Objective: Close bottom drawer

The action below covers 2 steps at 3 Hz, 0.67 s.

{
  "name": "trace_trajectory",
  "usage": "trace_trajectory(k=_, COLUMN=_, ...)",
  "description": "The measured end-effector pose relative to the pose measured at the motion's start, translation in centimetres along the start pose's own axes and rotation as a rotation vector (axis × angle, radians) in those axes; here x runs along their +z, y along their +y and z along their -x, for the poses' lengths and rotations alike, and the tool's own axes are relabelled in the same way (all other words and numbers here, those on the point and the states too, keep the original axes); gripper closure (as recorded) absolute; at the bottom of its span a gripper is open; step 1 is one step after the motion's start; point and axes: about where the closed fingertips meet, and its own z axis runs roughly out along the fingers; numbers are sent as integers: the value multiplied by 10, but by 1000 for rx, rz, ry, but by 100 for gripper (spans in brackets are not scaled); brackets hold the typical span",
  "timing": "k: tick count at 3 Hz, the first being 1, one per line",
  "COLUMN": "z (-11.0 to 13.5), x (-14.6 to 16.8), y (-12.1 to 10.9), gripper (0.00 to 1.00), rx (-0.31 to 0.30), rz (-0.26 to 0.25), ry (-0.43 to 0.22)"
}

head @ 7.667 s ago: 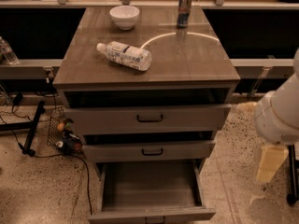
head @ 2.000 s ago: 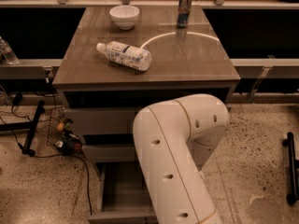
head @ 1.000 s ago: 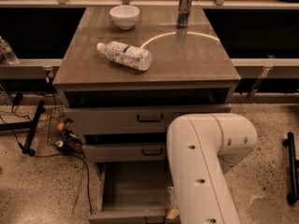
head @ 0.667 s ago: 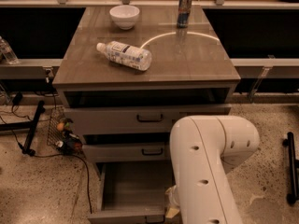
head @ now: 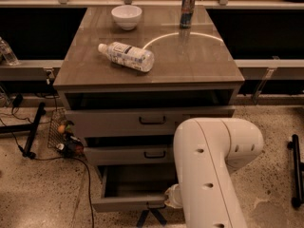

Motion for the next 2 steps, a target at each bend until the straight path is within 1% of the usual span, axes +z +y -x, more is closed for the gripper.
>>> trace_trajectory(k=2, z=1, x=1, y=1, gripper=53, rx=-1, rz=3, ry=-1)
